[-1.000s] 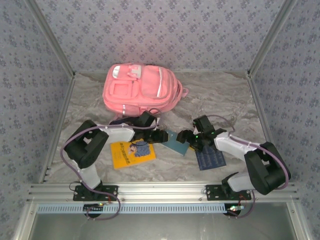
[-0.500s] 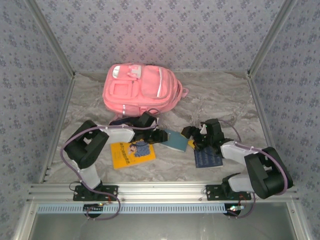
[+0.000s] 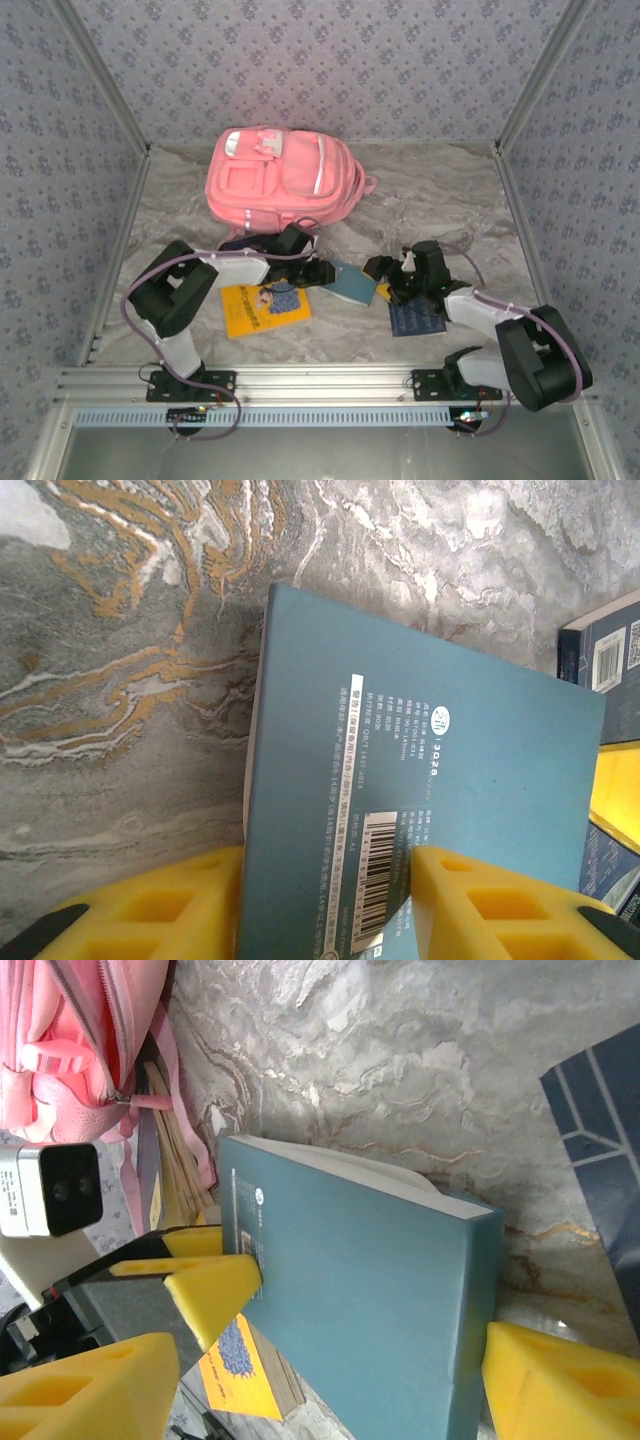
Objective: Pack the student bag
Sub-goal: Pick up the book from the center of the table.
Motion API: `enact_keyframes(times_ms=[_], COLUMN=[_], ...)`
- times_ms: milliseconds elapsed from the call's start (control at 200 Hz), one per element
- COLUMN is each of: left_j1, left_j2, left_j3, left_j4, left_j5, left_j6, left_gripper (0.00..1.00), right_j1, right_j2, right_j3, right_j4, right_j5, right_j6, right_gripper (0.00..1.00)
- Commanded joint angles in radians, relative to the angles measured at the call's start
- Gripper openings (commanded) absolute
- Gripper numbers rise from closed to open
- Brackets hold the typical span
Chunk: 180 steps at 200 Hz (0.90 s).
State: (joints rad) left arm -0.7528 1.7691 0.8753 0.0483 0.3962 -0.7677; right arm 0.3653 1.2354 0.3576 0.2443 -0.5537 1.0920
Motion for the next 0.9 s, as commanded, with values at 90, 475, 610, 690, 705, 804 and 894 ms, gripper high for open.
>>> enact_keyframes(times_ms=[90,475,610,690,705,804,894], left_j1=[-0.082,-0.087,-0.091,-0.092,-0.091,-0.092,-0.092], left_j2=[0.061,0.049,0.05,0.05,0.05,0.046,0.045], left_j3=[0.001,0.017,0.013,0.013,0.013,0.013,0.014], left_j4=[-0.006,-0.029,-0.037,-0.049,-0.054,-0.074,-0.076], left_j5=[0.151,0.168,0.173,0.172,0.169,0.163,0.166], left_j6=[0.009,0.025,0.033,0.044,0.048,0.062,0.062], left_gripper=[0.42,0.49,0.51,0.52,0.52,0.54,0.54], right_j1=[0.051,0.069,0.068,0.068,0.068,0.068,0.069], right_j2=[-0.067,-0.099,-0.124,-0.129,-0.131,-0.138,-0.143], right_j3=[0.04,0.063,0.066,0.066,0.066,0.067,0.068], right_j4=[0.069,0.032,-0.009,-0.013,-0.013,-0.013,-0.009], right_j5=[-0.148,-0.115,-0.105,-0.107,-0.106,-0.106,-0.106], right_j6=[0.0,0.001,-0.016,-0.014,-0.014,-0.011,-0.003], right_gripper=[0.79,0.79,0.8,0.8,0.8,0.8,0.8])
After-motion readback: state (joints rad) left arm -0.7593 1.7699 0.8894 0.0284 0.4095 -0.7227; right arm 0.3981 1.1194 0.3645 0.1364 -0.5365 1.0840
